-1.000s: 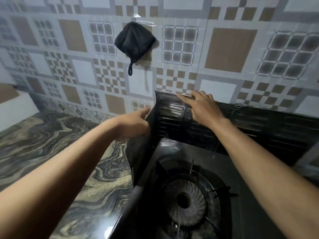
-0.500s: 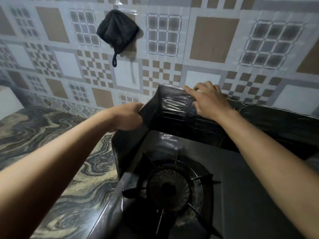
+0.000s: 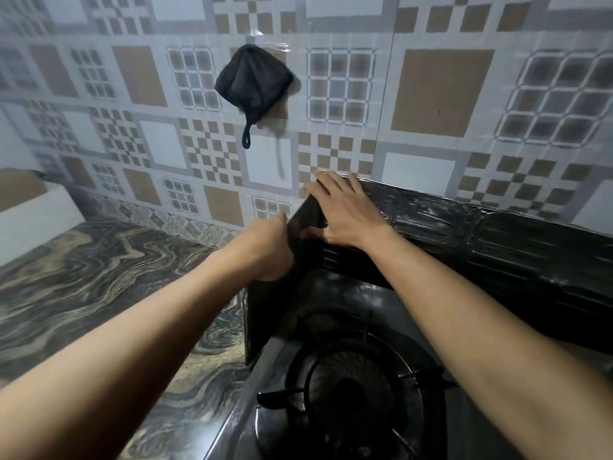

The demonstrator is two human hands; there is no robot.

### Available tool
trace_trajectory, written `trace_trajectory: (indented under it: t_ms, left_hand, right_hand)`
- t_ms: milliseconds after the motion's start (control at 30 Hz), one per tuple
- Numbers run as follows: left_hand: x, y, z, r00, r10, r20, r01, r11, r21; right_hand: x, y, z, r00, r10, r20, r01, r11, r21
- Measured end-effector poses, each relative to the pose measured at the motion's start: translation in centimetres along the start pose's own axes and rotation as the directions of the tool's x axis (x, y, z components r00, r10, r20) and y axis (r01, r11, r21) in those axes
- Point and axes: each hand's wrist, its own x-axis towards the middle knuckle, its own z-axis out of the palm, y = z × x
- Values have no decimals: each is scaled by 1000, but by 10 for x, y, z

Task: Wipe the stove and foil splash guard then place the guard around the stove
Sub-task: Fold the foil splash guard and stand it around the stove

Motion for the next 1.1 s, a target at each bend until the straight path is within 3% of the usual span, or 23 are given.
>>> trace_trajectory:
  t_ms: [167, 367, 667, 867, 1000, 1100]
  left_hand:
    - [0, 2, -1, 999, -28, 35, 28, 1000, -3]
    - [-2, -10, -16, 985, 16, 171, 12, 986, -165]
    - [-2, -7, -9, 995, 84, 61, -78, 992, -96]
    - [2, -7, -11, 995, 1, 97, 4, 999, -43]
    - [9, -2, -18, 982, -50, 182, 75, 989, -131]
    - [25, 8, -18, 978, -38, 206, 76, 981, -180]
  right_hand:
    - [2, -5, 3, 999, 30, -25, -31, 999, -42]
    - [-6, 6, 8, 999, -14, -31, 13, 999, -43]
    - [3, 6, 21, 998, -35, -51, 35, 999, -9]
    - [12, 0, 27, 998, -48, -51, 46, 998, -34]
    - [-2, 11, 31, 993, -104, -57, 98, 991, -86]
    - [-19, 25, 38, 990, -134, -36, 123, 968, -218]
